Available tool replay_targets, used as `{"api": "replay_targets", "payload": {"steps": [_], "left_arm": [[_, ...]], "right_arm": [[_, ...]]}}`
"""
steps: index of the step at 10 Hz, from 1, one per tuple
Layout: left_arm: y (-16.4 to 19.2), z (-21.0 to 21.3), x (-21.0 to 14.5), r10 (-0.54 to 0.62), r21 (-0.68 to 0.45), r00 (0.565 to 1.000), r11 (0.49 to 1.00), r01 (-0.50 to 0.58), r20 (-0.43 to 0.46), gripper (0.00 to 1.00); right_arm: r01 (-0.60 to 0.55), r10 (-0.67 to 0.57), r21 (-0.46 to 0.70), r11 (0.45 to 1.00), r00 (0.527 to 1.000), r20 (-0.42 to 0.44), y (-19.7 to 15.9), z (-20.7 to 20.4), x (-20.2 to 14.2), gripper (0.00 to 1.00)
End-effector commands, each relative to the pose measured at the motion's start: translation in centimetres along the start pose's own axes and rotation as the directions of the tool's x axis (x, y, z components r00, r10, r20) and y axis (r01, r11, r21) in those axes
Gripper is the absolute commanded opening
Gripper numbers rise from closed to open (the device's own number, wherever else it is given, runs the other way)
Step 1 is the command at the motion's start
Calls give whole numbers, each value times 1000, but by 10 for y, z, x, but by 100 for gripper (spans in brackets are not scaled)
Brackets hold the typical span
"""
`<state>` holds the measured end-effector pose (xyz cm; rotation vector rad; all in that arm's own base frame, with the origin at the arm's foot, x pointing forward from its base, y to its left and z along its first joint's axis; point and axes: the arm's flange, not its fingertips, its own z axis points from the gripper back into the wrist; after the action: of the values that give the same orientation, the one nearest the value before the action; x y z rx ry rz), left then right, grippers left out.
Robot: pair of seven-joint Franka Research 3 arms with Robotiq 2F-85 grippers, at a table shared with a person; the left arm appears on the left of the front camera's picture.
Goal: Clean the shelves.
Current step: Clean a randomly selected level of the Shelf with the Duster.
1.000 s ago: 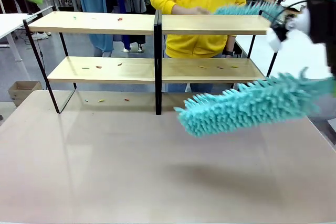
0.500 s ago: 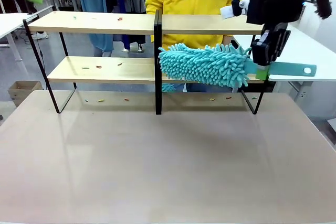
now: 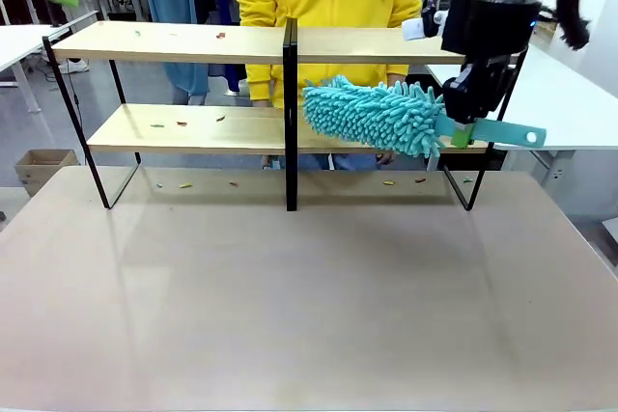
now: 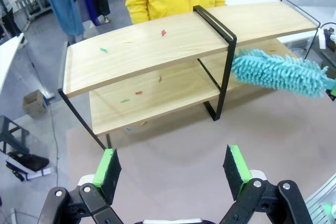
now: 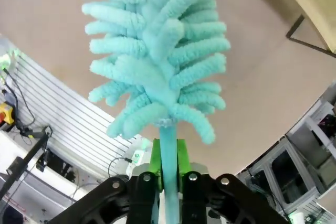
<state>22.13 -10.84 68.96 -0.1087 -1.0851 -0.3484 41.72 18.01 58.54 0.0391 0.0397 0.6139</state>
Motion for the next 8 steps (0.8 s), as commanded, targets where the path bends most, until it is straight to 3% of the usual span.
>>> {"api": "replay_targets", "payload": {"steps": [1, 3, 5, 8], "left_arm": [[1, 0, -1, 2, -5, 1000, 1000, -2, 0, 100], [1, 0, -1, 2, -5, 1000, 1000, -2, 0, 100], [1, 0, -1, 2, -5, 1000, 1000, -2, 0, 100], [1, 0, -1, 2, -5, 1000, 1000, -2, 0, 100]], "right_arm": [[63, -64, 30, 998, 998, 22, -4, 0, 8, 12], [127, -129, 26, 992, 986, 106, -13, -14, 28, 12], [200, -201, 29, 979, 977, 71, -26, -36, 51, 12], [258, -259, 62, 964, 966, 19, -45, -52, 58, 12]]}}
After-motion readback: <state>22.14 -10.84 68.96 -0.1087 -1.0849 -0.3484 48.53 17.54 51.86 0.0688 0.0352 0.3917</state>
